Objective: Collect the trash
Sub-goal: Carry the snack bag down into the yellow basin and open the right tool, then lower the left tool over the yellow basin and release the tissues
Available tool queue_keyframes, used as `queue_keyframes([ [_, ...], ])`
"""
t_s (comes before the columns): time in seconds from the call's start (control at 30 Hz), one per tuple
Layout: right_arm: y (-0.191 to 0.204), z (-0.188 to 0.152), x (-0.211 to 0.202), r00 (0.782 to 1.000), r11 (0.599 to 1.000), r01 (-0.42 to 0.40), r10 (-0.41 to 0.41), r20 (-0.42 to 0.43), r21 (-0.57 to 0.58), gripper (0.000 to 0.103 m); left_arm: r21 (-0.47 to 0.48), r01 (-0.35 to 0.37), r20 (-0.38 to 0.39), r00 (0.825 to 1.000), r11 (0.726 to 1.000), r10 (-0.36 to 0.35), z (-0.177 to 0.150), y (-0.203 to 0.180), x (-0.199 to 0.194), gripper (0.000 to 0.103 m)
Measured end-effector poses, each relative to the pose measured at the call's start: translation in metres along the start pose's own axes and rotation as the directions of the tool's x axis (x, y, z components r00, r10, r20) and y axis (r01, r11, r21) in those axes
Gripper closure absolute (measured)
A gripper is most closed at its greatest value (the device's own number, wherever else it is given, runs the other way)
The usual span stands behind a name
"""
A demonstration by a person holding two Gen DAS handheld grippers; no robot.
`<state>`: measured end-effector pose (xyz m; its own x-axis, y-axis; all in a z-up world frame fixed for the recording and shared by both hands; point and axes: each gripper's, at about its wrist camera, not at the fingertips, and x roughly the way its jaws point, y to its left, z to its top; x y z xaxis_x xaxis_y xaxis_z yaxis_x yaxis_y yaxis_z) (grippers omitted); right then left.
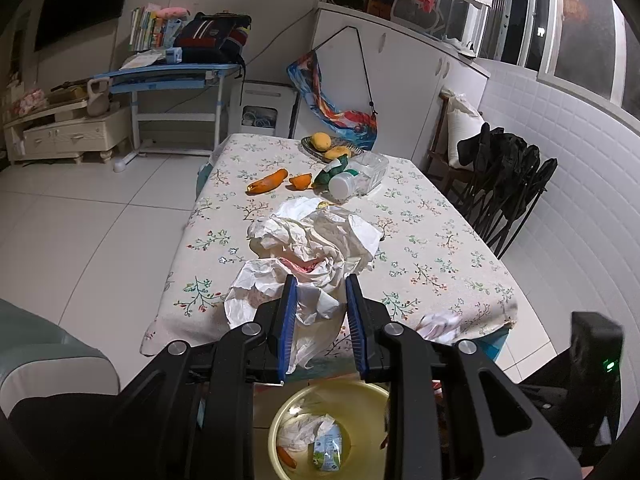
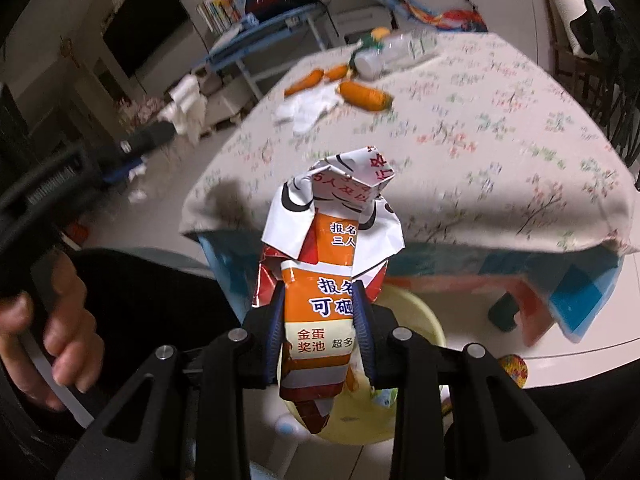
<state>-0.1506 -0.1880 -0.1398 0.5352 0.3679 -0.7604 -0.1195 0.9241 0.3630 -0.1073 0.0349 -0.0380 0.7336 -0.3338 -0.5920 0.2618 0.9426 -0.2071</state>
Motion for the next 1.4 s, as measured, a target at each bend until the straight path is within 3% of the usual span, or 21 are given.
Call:
queue_keyframes([
  [0.33,0.003,-0.013,0.022,0.994,1.000,0.021,-0.023,-0.105,-0.021,0.069,0.002,0.001,0.000,1.000,1.000,-0.001,-0.001,0.000,-0.001,0.079],
  [0.6,0.000,-0.015,0.034,0.988,0.999,0.030,-0.033,-0.153,-0.019,0.067,0.003,0.002,-0.001,1.000,1.000,-0.002,0.001,-0.002,0.000,0.079],
  [0.9,-0.001,-0.017,0.038,0.985,0.999,0.043,-0.044,-0.166,-0.008,0.058,0.003,0.003,-0.001,1.000,1.000,-0.003,0.000,-0.003,0.000,0.079],
  [1.07,-0.003,-0.014,0.034,0.989,0.999,0.047,-0.046,-0.140,0.005,0.052,0.010,0.006,-0.004,1.000,1.000,-0.006,0.002,-0.012,0.003,0.079],
  [1.4,0.006,0.000,0.001,0.992,0.993,0.110,-0.108,0.063,-0.033,0.037,0.014,0.011,-0.006,1.000,1.000,-0.011,0.002,-0.010,0.005,0.079],
])
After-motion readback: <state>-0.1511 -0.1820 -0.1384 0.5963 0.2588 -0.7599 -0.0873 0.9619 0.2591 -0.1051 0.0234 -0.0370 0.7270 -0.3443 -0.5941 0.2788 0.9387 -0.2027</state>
